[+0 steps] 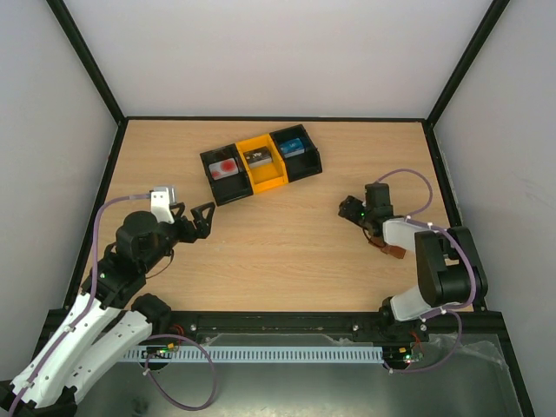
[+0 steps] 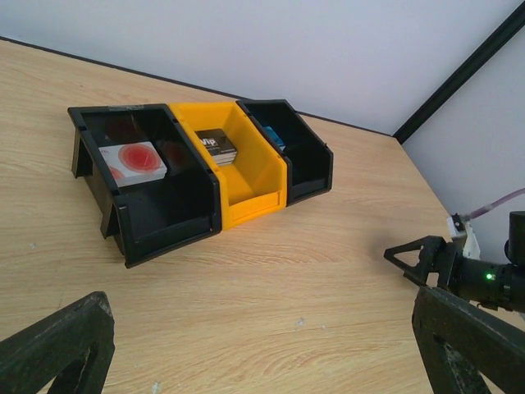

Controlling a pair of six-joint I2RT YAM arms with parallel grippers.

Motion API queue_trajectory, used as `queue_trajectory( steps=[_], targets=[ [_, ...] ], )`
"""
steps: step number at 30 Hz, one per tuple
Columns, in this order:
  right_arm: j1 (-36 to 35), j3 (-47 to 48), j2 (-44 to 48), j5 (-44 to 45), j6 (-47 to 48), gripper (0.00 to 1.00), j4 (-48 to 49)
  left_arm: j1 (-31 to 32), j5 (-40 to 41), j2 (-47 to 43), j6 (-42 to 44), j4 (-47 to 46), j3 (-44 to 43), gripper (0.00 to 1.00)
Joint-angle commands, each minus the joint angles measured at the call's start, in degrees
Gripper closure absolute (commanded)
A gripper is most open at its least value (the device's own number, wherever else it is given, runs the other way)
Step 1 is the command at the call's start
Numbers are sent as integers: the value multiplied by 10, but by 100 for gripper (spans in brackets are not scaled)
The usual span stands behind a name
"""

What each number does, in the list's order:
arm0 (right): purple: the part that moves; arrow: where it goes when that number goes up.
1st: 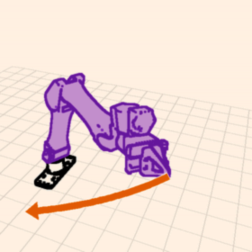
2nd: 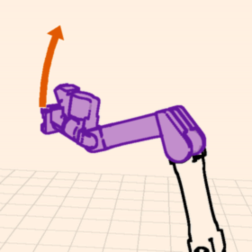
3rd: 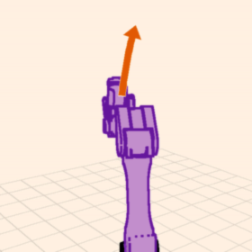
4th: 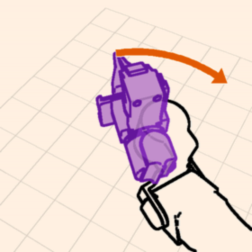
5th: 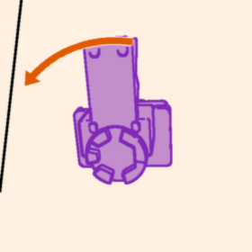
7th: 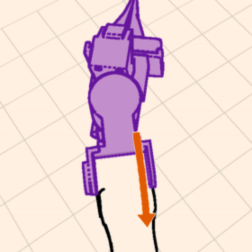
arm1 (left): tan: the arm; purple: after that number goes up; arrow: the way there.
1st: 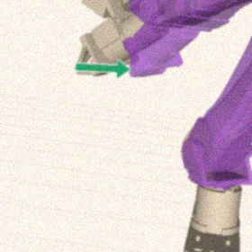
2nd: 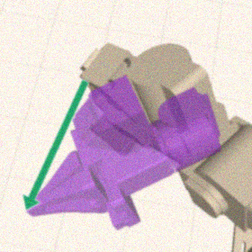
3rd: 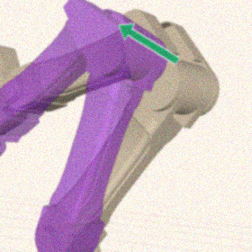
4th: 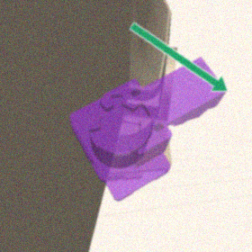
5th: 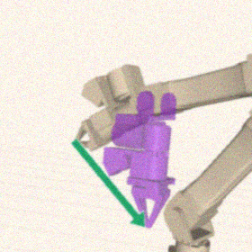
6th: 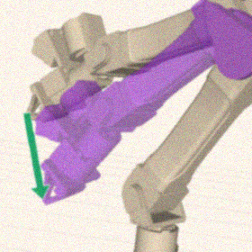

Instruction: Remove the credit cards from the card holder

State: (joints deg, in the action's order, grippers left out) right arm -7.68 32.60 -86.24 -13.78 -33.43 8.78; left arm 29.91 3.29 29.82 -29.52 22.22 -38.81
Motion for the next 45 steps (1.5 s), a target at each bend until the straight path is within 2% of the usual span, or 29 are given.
queue_trajectory(
  steps=[1,3,5,12,16,19,22,25,30,41,45],
  targets=[
    [-47,-18,-11,-50,-15,20,-61,-3,13,0,7,-4,5,0],
    [-52,-25,-2,-57,-49,19,-60,-3,18,-2,7,-4,5,0],
    [-51,-15,4,-26,-90,19,-90,-3,23,-1,7,-3,4,0],
    [-33,74,66,193,-188,16,-290,-3,25,-2,7,-1,4,0],
    [25,70,120,240,-206,11,-332,-3,25,1,8,0,3,0],
    [81,44,173,258,-207,2,-330,-3,22,0,8,-1,3,0],
    [111,26,201,280,-210,2,-338,-3,21,-1,9,-2,3,0],
    [136,5,206,265,-202,2,-326,-3,18,-1,11,-2,2,0],
    [145,-19,180,159,-136,2,-253,-3,14,-1,12,-3,3,0],
    [145,-33,112,139,-108,2,-223,-3,9,3,13,-3,3,0],
    [145,-49,139,23,-60,2,-188,-3,11,1,12,-5,3,0]
  ],
)
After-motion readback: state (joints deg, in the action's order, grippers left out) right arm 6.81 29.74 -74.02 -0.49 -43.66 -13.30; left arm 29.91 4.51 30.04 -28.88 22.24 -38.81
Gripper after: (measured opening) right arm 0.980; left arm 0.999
